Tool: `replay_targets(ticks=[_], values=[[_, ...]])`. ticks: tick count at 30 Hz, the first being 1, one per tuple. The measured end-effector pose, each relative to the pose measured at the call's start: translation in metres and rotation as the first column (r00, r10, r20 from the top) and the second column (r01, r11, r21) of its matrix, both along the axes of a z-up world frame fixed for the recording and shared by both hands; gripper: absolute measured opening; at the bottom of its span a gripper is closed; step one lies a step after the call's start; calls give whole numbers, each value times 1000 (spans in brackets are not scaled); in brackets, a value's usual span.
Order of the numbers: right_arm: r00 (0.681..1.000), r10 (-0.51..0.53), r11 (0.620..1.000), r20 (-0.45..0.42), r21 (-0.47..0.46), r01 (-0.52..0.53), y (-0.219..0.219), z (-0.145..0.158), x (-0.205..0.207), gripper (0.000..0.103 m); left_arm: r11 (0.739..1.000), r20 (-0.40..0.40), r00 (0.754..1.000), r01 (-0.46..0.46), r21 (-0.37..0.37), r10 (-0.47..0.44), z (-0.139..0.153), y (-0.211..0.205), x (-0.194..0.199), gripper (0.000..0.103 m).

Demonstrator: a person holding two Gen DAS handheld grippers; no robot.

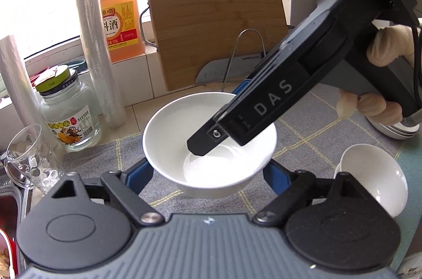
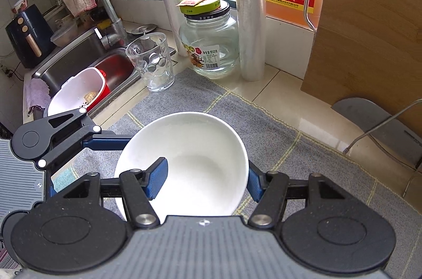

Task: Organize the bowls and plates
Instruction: 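Lift the held bowl with the right tool toward the bowl stack, then lower the bowl onto the bowl stack and open the right tool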

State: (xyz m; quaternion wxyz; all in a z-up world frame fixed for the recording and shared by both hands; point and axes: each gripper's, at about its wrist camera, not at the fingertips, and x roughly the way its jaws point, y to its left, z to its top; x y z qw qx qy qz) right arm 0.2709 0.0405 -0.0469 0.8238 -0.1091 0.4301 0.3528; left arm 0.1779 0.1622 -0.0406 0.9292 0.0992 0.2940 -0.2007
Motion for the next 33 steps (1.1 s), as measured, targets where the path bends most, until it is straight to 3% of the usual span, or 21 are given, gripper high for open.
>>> replay_targets(ticks=[17, 33], values=[[998, -61, 998, 6, 12, 61, -71, 18, -86, 68, 993, -33, 993, 115, 9, -114, 13, -56, -72, 90], [990, -141, 990, -21, 17, 141, -135, 12, -124, 68, 977, -70, 975, 210, 17, -209, 7, -107, -88, 90]])
